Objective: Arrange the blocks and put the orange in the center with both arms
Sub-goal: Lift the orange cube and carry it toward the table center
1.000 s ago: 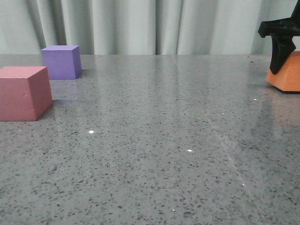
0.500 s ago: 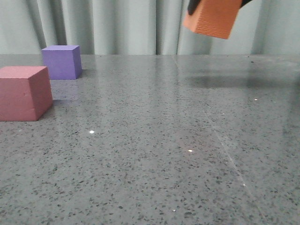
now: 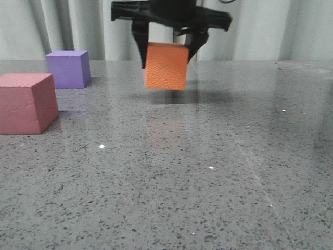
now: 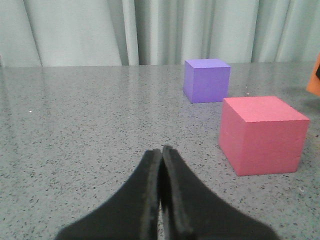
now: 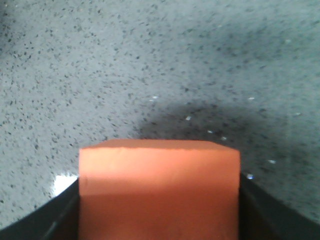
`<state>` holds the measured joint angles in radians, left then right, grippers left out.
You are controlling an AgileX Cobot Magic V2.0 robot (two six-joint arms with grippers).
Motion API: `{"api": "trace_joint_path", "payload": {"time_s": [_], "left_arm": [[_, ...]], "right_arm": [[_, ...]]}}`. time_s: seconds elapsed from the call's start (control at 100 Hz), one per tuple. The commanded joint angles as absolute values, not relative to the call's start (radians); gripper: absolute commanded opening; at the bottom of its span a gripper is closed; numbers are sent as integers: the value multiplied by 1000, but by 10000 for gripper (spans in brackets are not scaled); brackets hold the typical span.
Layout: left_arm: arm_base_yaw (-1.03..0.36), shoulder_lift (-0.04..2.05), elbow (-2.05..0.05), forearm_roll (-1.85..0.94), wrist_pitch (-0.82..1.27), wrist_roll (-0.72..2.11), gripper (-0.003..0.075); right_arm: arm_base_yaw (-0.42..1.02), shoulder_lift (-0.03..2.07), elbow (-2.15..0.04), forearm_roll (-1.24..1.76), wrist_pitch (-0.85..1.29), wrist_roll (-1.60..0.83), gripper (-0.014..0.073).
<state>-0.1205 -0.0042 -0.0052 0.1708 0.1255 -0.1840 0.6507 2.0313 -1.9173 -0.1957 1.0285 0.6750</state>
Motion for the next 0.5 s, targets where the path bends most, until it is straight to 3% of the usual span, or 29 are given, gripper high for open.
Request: {"api": "trace_joint_path", "payload": {"time_s": [0.0,0.37,0.49], "left_arm": [[-118,-37,49,167,36,-185,-19],[-118,-37,49,167,36,-185,-19],[-118,-37,49,167,36,-185,-19]], "right_arm": [[656,1999,-1968,-238,1005,710,97],[656,2012,-1971,-266,998,737,104],[656,2012,-1971,-256,1000,737,182]]}}
